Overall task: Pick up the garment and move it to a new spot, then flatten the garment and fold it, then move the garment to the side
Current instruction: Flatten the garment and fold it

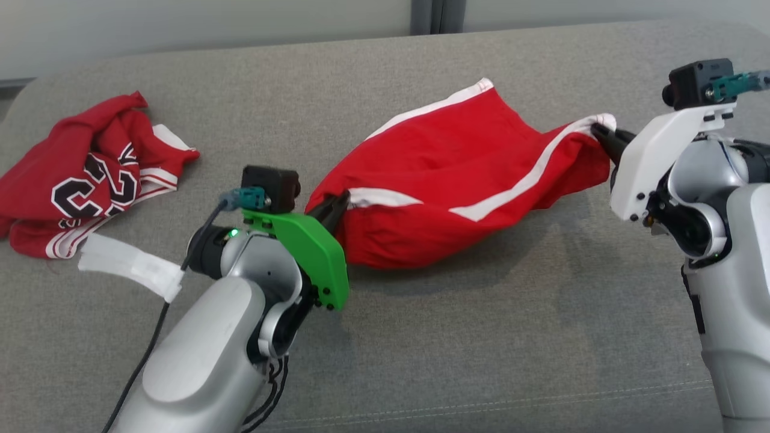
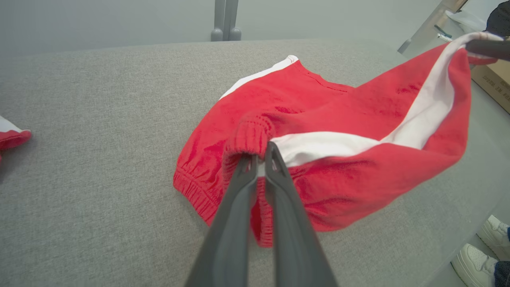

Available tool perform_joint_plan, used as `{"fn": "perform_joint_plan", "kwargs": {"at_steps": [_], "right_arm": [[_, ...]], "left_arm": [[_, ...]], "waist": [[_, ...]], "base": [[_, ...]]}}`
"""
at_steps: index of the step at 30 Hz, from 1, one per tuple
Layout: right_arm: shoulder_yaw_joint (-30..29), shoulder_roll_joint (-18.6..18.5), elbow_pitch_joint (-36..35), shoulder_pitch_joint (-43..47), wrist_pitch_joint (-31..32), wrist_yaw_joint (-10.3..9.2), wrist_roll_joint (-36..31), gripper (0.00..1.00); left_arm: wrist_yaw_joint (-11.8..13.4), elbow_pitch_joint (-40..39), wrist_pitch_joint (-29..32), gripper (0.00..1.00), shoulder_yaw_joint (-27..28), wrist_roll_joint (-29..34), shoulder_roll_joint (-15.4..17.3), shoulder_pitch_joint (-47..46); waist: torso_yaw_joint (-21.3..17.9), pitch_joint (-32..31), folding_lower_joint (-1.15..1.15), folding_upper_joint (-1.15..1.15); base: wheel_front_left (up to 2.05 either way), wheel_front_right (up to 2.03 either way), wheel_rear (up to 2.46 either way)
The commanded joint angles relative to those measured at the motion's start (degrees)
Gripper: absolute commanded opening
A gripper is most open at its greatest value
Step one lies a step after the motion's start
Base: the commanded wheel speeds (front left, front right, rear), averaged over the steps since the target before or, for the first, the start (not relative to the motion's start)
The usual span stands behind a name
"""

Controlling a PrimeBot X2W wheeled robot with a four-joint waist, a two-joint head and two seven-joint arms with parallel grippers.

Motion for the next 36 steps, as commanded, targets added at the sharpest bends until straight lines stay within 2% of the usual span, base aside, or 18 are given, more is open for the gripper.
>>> {"fn": "perform_joint_plan", "kwargs": {"at_steps": [1,13,29,30,31,32,33,34,35,36], "right_arm": [[-0.58,0.27,1.94,-2.08,-1.14,0.00,-1.00,0.00],[-0.92,3.28,18.78,-15.84,-10.18,0.00,-8.16,0.00],[-3.70,5.77,35.86,-27.71,-21.02,0.00,-14.94,0.00],[-4.02,5.91,36.88,-28.27,-21.52,0.00,-15.27,0.00],[-4.33,6.06,37.87,-28.80,-22.05,0.00,-15.59,0.00],[-4.75,6.09,38.80,-29.35,-22.68,0.00,-16.03,0.00],[-5.09,6.14,39.65,-29.87,-23.23,0.00,-16.47,0.23],[-5.39,6.22,40.49,-30.37,-23.80,0.00,-16.91,0.85],[-5.80,6.16,41.48,-30.73,-24.11,0.00,-17.56,1.00],[-6.11,6.20,42.23,-31.11,-24.66,0.00,-17.98,1.00]], "left_arm": [[-0.12,1.42,-0.94,0.00,0.82,-0.24,-1.01,-2.13],[0.02,14.84,-7.92,0.00,4.10,-0.33,-6.11,-12.65],[-1.10,26.68,-16.51,0.00,4.68,-2.06,-9.27,-19.71],[-1.25,27.25,-16.93,0.21,4.48,-2.30,-9.36,-20.02],[-1.51,27.78,-17.40,0.57,4.12,-2.16,-9.44,-20.30],[-1.51,28.37,-17.76,1.00,3.84,-2.39,-9.54,-20.60],[-1.62,28.80,-18.10,1.00,3.59,-2.68,-9.60,-20.91],[-1.86,29.19,-18.50,1.00,3.24,-2.83,-9.65,-21.25],[-2.12,29.54,-18.74,1.00,2.86,-3.17,-9.72,-21.55],[-2.15,29.93,-19.20,1.00,2.59,-3.49,-9.76,-21.75]], "waist": [[1.92,3.82,0.00,0.00],[3.39,10.58,0.00,0.00],[5.87,13.64,0.00,0.00],[6.03,13.75,0.00,0.00],[6.18,13.84,0.00,0.00],[6.36,13.91,0.00,0.00],[6.53,13.99,0.00,0.00],[6.68,14.07,0.00,0.00],[6.81,14.13,0.00,0.00],[6.93,14.18,0.00,0.00]], "base": [[0.00,0.00,0.00],[0.00,0.00,0.00],[0.00,0.00,0.00],[0.00,0.00,0.00],[0.00,0.00,0.00],[0.00,0.00,0.00],[0.00,0.00,0.00],[0.00,0.00,0.00],[0.00,0.00,0.00],[0.00,0.00,0.00]]}}
